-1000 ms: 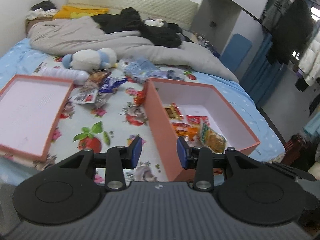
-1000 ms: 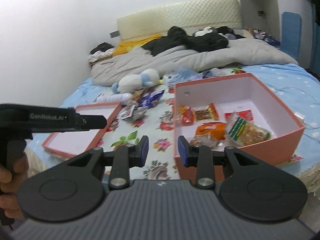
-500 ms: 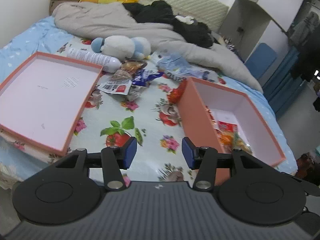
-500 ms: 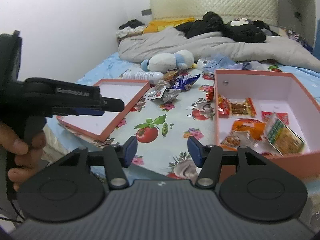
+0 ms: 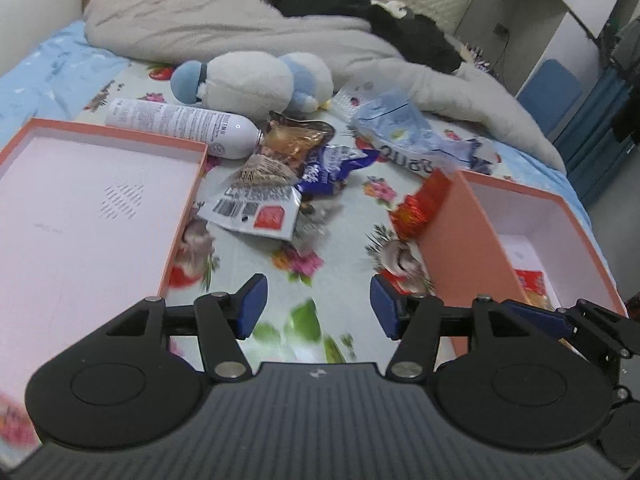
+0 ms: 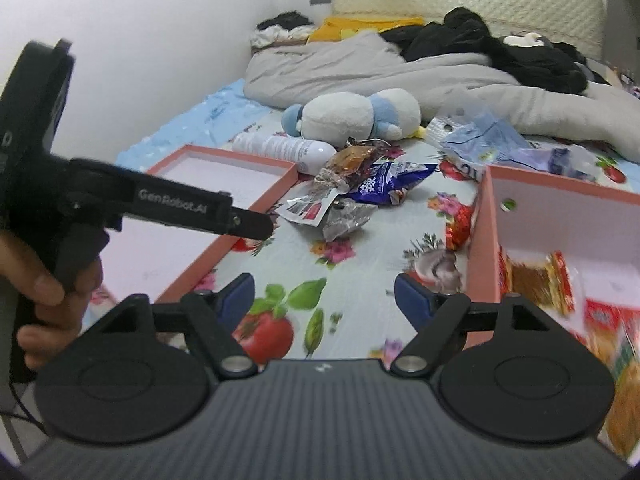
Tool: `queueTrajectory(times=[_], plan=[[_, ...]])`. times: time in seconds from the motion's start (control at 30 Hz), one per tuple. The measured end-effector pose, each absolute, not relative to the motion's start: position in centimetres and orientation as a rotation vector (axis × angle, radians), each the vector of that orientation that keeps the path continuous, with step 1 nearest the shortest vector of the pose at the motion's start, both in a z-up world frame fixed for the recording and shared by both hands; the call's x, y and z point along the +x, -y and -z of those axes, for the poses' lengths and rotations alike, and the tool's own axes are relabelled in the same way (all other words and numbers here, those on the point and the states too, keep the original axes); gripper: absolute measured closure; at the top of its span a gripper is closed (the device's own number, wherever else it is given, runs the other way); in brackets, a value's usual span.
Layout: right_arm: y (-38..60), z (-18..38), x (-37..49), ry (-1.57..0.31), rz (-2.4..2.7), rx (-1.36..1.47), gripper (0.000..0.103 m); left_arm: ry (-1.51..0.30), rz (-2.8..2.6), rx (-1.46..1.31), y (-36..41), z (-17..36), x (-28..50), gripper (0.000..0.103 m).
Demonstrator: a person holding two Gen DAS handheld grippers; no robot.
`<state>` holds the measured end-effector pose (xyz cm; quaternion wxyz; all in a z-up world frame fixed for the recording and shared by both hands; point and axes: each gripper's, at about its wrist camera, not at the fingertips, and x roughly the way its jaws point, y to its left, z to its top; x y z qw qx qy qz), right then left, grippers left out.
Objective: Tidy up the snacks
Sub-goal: 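Grasp the brown shrimp-cracker bag with the left tool while the right tool grasps a clear wrapper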
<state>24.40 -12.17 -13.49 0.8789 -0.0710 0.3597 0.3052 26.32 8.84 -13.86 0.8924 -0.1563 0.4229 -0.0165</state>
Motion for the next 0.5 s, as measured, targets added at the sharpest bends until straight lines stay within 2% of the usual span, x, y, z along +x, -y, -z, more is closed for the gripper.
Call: queueTrajectory(times=[0.1,0.5], plan=[[10.4,14.9,27.7,-0.785,-0.653,-0.206,0.024,-0.898,0.058,-0.297,-10.0,15.1,30.2,0.034],[4.2,17.8,35.3,-0.837,-0.704,-0.390,0.025,-0.993,0.136,-0.191,-13.8,18.0,42.1,0.031]])
